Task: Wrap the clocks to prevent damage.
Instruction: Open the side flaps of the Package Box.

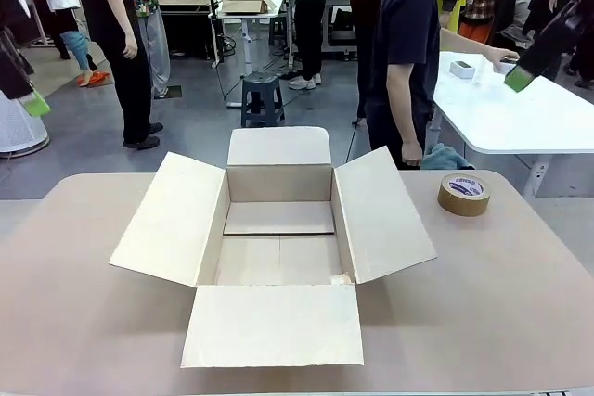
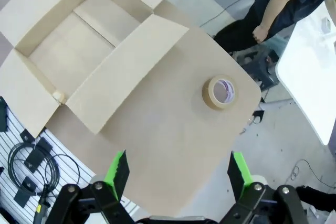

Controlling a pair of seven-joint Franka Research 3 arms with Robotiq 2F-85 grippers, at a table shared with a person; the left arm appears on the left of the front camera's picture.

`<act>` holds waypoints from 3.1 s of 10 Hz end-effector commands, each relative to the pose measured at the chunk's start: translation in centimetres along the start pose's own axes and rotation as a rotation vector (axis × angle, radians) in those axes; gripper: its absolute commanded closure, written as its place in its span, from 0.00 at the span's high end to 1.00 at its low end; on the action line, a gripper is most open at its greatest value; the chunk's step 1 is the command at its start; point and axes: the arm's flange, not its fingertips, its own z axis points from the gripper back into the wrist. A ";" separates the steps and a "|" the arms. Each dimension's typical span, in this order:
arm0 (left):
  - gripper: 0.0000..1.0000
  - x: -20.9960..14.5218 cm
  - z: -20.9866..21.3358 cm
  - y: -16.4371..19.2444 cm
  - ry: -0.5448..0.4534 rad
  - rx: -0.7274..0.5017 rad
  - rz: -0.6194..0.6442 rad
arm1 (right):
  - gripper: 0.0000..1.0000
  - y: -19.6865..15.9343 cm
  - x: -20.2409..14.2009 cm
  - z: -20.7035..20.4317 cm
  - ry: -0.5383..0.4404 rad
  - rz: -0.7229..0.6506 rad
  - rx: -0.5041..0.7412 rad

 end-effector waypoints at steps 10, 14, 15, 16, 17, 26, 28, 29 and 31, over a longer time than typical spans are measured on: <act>1.00 -5.8 -3.5 6.8 -0.823 -0.400 -0.089 | 1.00 -6.9 -3.8 -3.3 -0.653 -0.014 0.328; 1.00 -8.5 -7.5 6.5 -0.896 -0.297 -0.086 | 1.00 -10.0 -7.8 -7.6 -0.574 -0.055 0.559; 1.00 -9.3 -8.0 6.6 -0.887 -0.321 -0.059 | 1.00 -10.2 -8.2 -7.7 -0.565 -0.067 0.526; 1.00 -10.1 -7.8 6.5 -0.883 -0.326 -0.063 | 1.00 -10.1 -8.5 -7.6 -0.578 -0.075 0.472; 1.00 -10.5 -7.4 6.6 -0.862 -0.319 -0.078 | 1.00 -10.1 -8.9 -7.6 -0.586 -0.085 0.425; 1.00 -10.8 -7.1 6.4 -0.824 -0.329 -0.089 | 1.00 -10.4 -9.7 -6.8 -0.551 -0.081 0.417; 1.00 -10.8 -7.1 6.4 -0.824 -0.329 -0.089 | 1.00 -10.4 -9.7 -6.8 -0.551 -0.081 0.417; 1.00 -10.8 -7.1 6.4 -0.824 -0.329 -0.089 | 1.00 -10.4 -9.7 -6.8 -0.551 -0.081 0.417; 0.41 -11.4 -7.1 6.7 -0.814 -0.339 -0.100 | 0.40 -10.1 -9.9 -6.7 -0.523 -0.091 0.399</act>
